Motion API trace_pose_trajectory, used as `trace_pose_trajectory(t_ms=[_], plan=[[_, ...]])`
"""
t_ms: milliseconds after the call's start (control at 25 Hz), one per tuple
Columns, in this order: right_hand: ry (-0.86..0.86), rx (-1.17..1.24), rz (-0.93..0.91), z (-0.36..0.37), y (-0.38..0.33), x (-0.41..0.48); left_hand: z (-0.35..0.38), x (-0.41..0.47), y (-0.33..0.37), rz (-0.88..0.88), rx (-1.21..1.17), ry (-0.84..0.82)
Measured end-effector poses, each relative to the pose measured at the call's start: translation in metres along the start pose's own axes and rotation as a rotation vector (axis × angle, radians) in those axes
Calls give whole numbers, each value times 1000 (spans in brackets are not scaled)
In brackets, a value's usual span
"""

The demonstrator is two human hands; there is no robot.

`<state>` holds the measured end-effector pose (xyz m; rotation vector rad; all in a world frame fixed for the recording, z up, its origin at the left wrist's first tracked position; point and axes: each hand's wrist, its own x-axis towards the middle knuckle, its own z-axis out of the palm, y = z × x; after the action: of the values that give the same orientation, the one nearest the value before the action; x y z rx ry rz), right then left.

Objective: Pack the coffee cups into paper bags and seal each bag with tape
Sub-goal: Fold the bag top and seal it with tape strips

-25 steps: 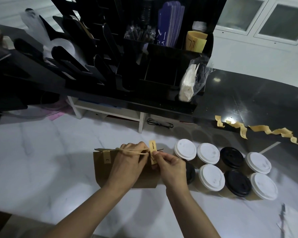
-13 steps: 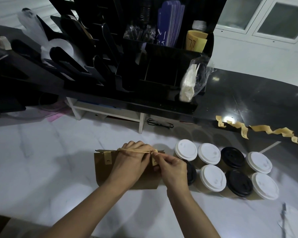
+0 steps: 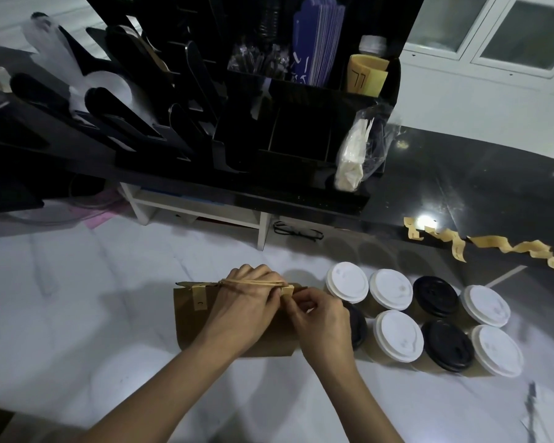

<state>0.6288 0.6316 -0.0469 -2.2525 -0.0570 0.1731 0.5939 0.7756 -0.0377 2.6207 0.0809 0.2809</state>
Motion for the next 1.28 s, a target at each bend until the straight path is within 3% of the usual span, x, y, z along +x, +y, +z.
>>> trace_pose_trajectory(t_ms=[200, 520, 1040, 1280], plan=[[57, -105, 51, 4, 6, 0, -4, 0, 2, 25, 29, -25], [7, -15, -10, 3, 16, 6, -3, 13, -6, 77, -29, -93], [-9, 10, -50, 10, 21, 8, 0, 12, -5, 150, 54, -20], [6, 15, -65, 11, 20, 5, -2, 3, -4, 61, -53, 38]])
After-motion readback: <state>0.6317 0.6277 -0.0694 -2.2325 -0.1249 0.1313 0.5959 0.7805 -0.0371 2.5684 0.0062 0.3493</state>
